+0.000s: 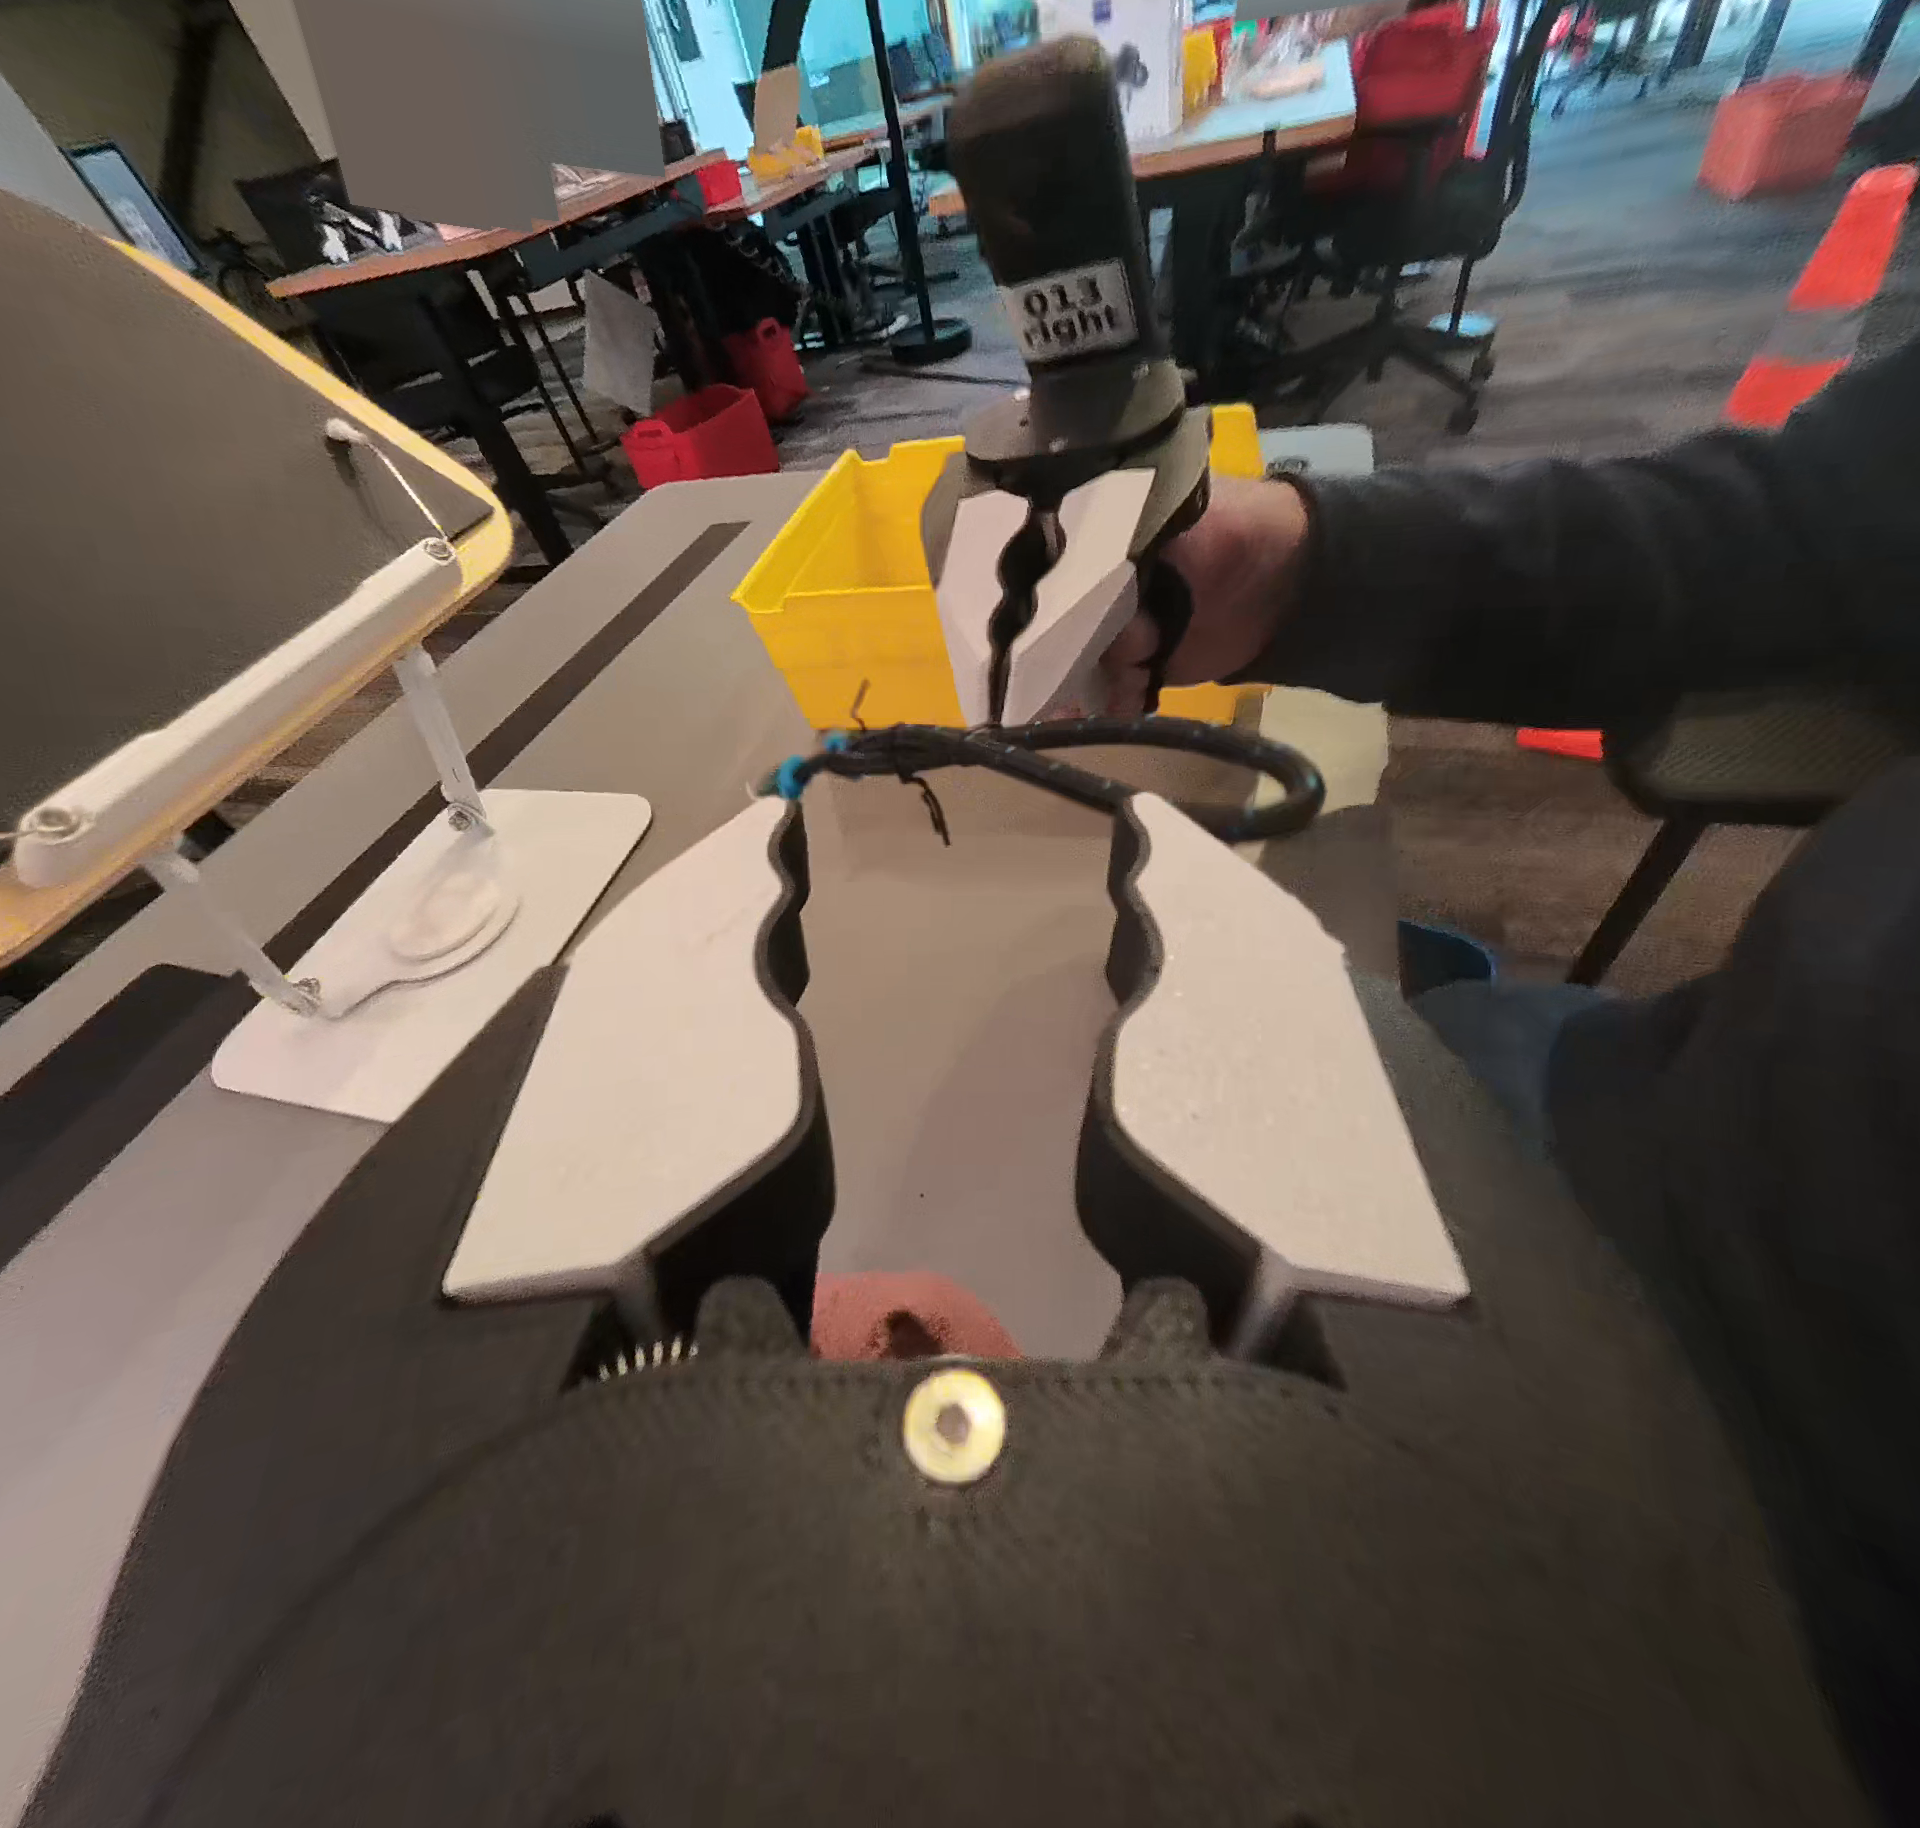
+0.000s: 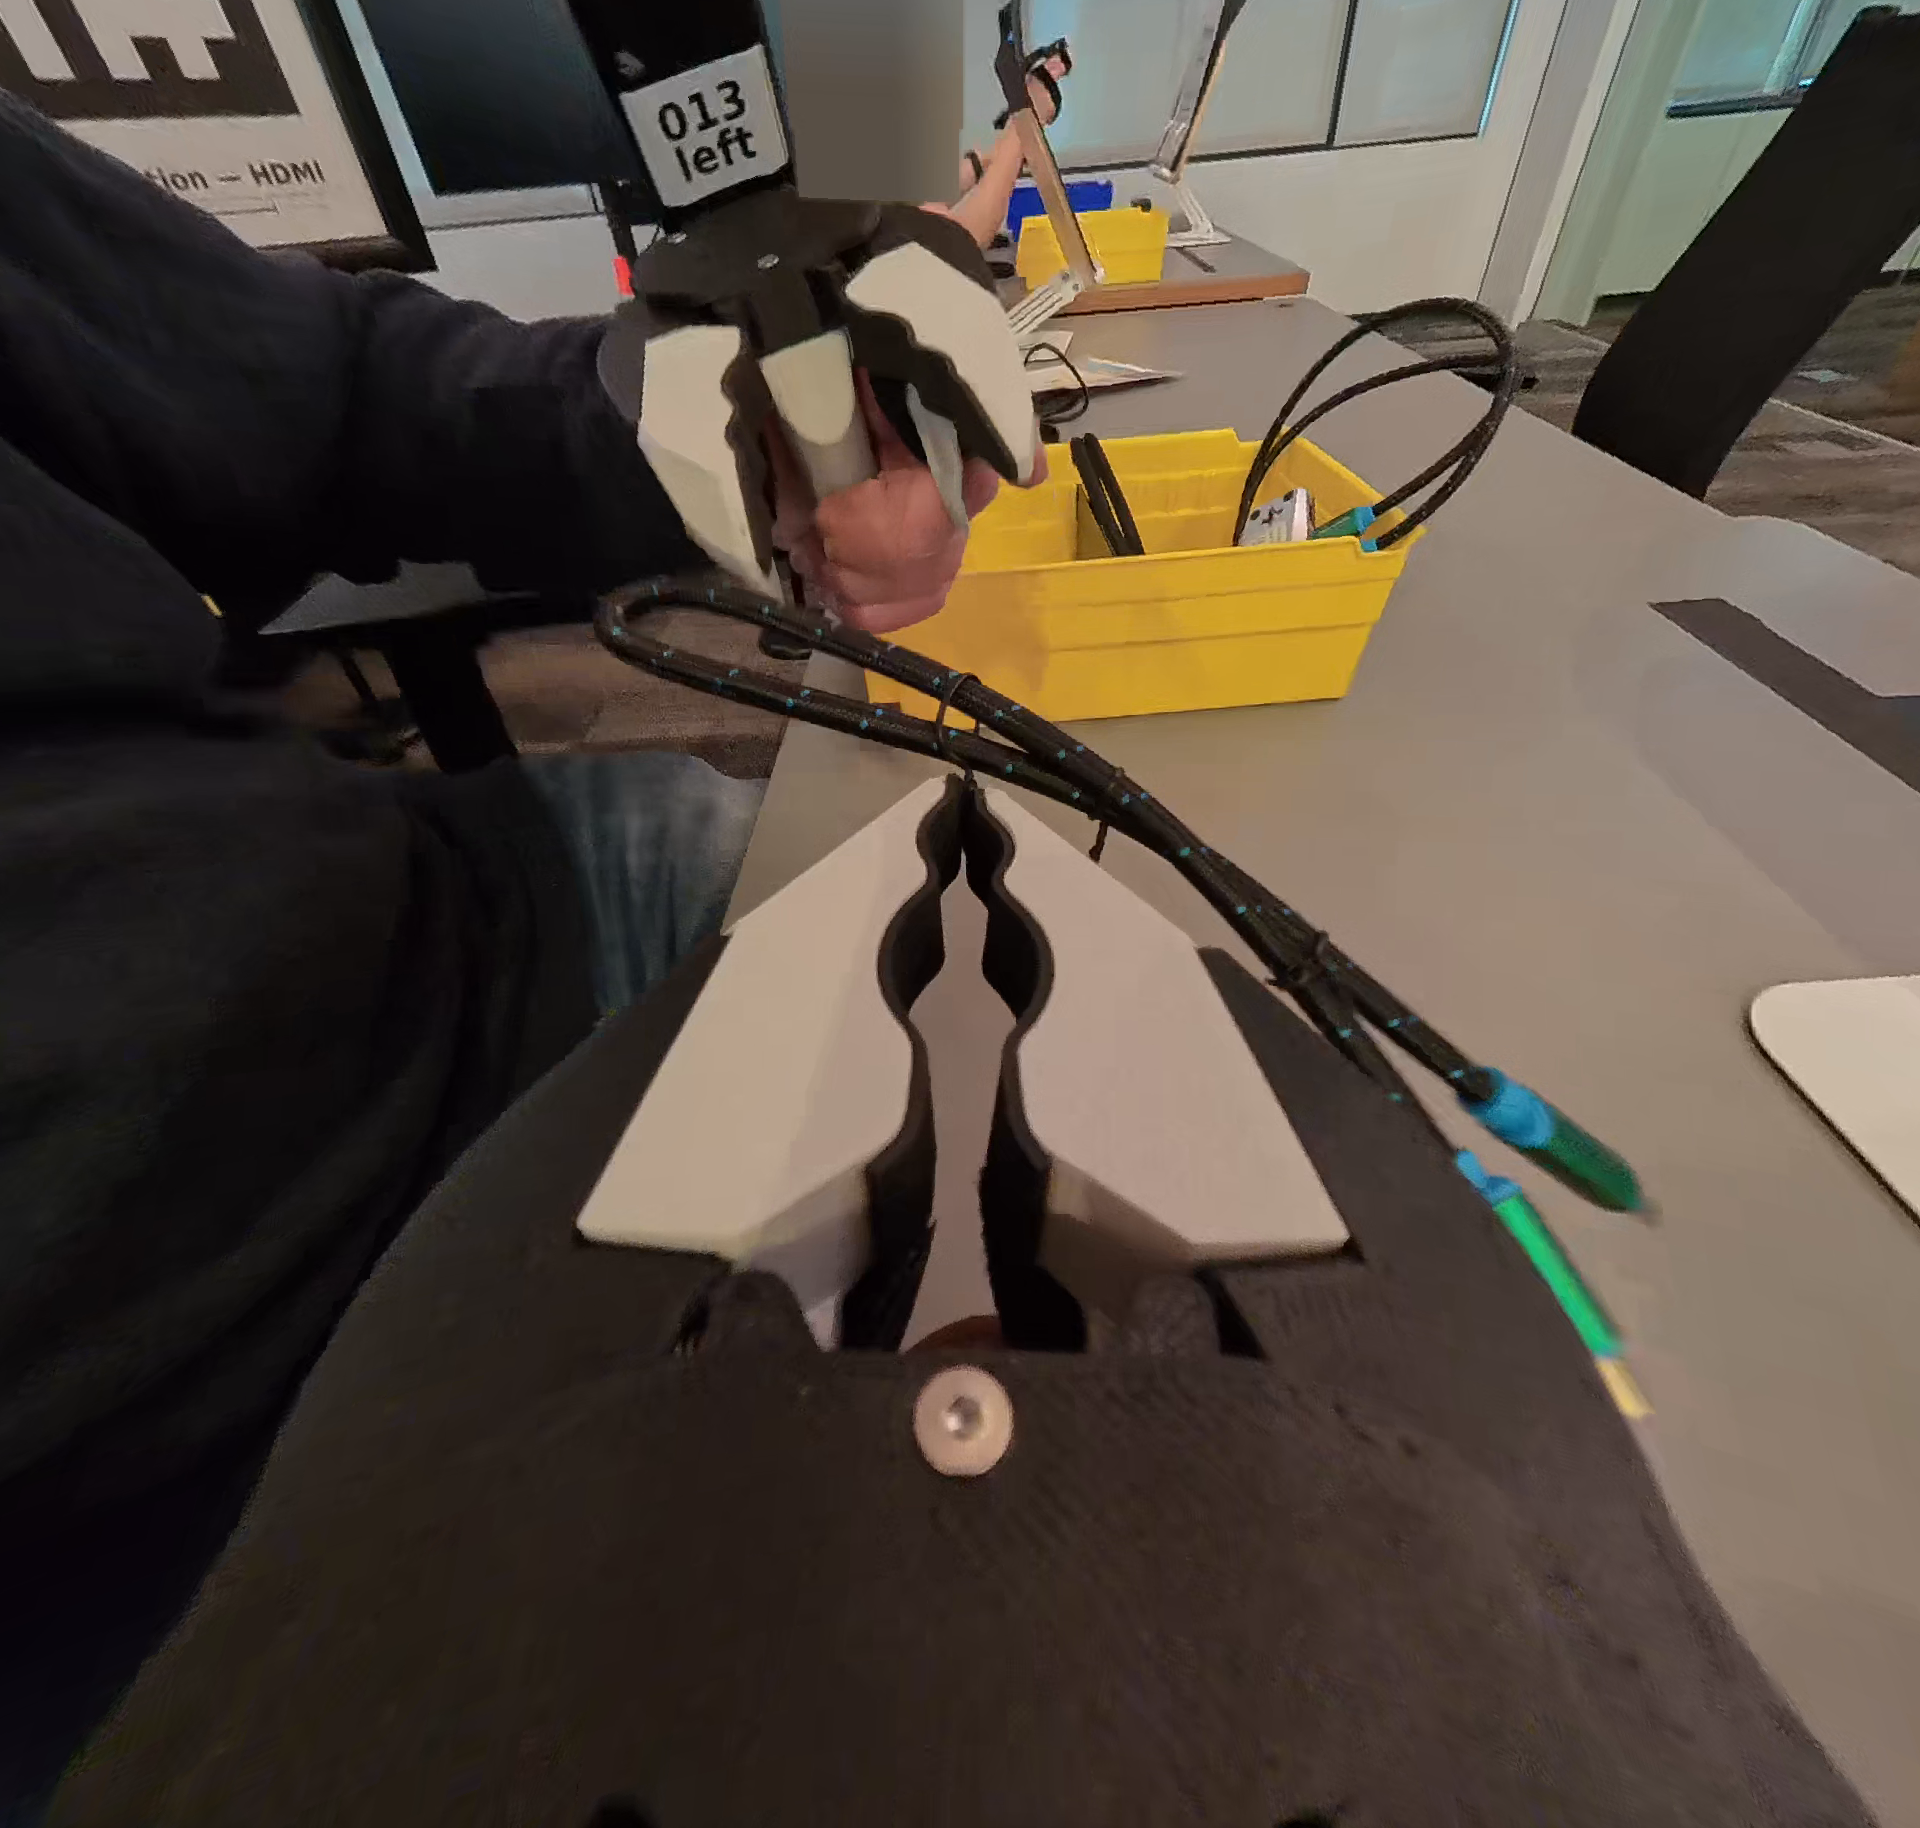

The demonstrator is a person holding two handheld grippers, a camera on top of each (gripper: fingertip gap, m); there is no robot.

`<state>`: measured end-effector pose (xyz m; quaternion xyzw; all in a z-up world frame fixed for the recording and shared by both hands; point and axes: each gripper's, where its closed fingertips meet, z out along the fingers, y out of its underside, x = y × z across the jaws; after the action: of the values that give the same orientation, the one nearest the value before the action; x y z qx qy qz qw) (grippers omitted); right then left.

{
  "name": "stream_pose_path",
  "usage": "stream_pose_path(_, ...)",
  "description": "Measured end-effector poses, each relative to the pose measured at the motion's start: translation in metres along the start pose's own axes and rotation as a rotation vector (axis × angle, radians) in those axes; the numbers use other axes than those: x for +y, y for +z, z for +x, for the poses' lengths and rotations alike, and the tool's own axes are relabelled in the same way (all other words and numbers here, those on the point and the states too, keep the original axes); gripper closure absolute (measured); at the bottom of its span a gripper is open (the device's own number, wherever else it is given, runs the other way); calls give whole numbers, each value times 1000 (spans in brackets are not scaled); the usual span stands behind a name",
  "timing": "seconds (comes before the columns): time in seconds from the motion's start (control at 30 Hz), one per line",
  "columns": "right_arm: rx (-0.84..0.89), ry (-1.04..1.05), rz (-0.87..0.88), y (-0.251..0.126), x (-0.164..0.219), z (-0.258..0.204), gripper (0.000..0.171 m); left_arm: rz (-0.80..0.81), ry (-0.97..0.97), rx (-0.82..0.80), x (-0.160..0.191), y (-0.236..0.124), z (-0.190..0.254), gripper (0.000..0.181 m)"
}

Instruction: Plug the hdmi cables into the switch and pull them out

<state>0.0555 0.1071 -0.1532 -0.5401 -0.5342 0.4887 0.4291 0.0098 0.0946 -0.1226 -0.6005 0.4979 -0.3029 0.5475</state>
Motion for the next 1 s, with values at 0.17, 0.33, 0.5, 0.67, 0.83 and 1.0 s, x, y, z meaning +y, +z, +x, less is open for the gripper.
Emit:
stream_pose_path(0.17, -65, 37, 30, -1, -4, -9, 171, -169, 205, -116, 14, 6, -23, 127)
stream_pose_path(0.33, -205, 130, 127, 0, -19, -27, 171, -178, 303, 15, 14, 51, 4, 119)
stream_pose_path(0.5, -182, 116, 126, -3, -24, -27, 171, -151, 56, 181, 18, 77, 26, 167)
stream_pose_path(0.67, 41, -66, 1, -10, -17, -7, 171, -191, -213, 220, 22, 81, 24, 171)
stream_pose_path(0.83, 279, -273, -110, -19, -21, 8, 171, -202, -479, 272, 17, 81, 30, 172)
stream_pose_path(1.0, 413, -322, -127, -19, -24, 14, 171, -165, -589, 276, 17, 84, 35, 172)
